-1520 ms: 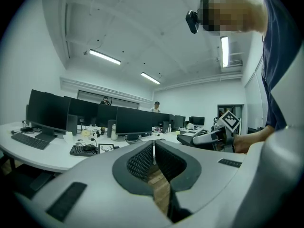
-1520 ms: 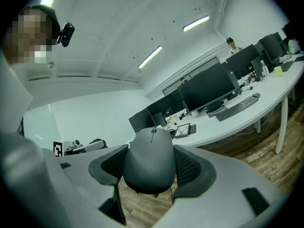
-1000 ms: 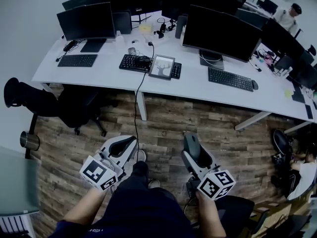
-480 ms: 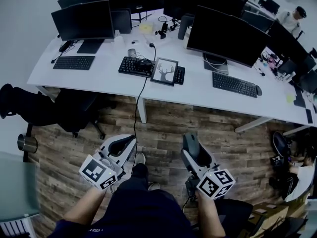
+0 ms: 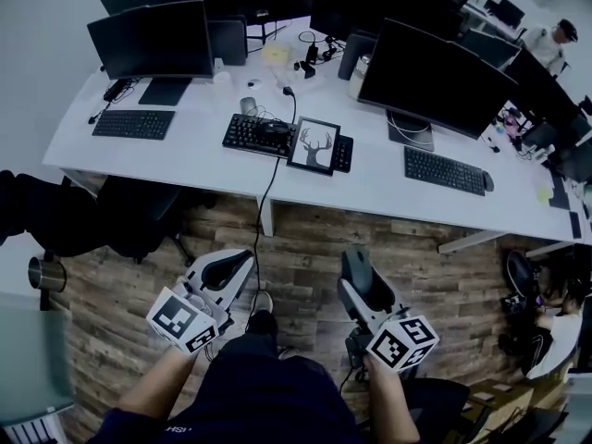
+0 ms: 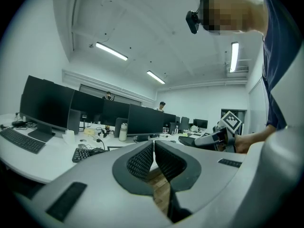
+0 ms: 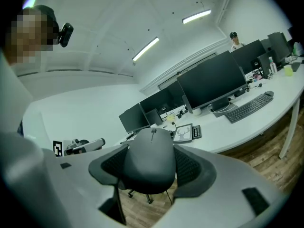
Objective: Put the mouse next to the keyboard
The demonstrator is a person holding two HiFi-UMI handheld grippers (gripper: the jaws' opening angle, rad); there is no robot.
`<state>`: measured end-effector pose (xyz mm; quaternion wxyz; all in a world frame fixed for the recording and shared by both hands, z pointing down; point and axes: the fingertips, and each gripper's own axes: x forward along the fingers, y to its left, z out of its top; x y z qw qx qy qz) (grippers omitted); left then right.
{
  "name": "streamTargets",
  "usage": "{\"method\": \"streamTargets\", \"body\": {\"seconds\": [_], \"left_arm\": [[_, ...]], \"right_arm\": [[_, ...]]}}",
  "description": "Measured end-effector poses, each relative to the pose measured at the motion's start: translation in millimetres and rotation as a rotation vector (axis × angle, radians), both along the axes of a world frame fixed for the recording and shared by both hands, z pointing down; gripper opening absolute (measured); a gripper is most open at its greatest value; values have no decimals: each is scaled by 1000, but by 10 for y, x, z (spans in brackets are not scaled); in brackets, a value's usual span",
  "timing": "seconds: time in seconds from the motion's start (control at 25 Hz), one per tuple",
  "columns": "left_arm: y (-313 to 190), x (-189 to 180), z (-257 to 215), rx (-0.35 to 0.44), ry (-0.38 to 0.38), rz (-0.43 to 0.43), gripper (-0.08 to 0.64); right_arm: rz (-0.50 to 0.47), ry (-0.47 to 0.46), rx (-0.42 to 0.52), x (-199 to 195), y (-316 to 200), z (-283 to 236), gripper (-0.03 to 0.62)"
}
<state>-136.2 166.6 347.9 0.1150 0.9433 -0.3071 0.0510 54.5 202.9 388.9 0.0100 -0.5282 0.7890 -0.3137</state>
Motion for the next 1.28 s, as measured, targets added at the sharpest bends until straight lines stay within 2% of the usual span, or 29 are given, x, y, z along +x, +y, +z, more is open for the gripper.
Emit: {"method": "streamTargets", "body": {"seconds": [1.28], "left_arm": [[-1352, -404, 53, 2, 27, 54, 34]], "right_arm": [[51, 35, -3, -413, -1267, -15, 299]]}}
